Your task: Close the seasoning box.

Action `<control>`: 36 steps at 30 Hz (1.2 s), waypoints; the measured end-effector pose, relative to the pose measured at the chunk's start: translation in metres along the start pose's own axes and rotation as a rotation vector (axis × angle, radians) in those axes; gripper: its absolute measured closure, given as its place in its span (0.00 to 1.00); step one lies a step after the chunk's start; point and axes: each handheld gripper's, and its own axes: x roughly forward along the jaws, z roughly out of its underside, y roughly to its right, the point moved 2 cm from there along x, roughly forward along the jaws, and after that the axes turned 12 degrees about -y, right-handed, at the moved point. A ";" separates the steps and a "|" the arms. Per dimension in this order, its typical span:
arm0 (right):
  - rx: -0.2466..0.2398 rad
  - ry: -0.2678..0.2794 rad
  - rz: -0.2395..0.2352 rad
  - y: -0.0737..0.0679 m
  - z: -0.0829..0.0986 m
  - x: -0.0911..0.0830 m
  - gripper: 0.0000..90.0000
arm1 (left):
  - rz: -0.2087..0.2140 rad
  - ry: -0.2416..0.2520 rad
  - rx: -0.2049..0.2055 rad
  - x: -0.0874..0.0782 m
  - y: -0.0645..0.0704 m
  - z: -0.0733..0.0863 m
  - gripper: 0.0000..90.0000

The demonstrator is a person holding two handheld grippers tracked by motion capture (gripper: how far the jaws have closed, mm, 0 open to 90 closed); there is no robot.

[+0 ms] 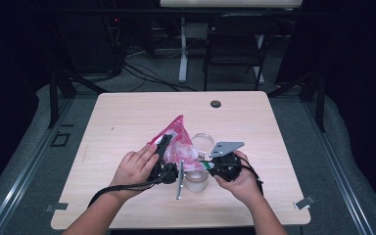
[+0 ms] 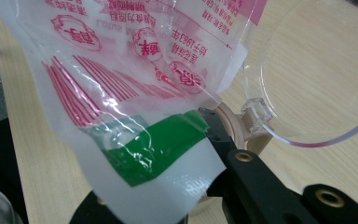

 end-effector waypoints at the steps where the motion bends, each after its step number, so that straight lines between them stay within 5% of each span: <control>1: -0.001 -0.002 0.003 -0.001 0.000 0.000 0.99 | 0.002 -0.009 -0.006 0.000 0.000 0.001 0.71; 36: -0.012 0.027 0.016 -0.006 -0.005 0.000 0.99 | 0.120 -0.047 -0.179 0.006 0.019 0.021 0.71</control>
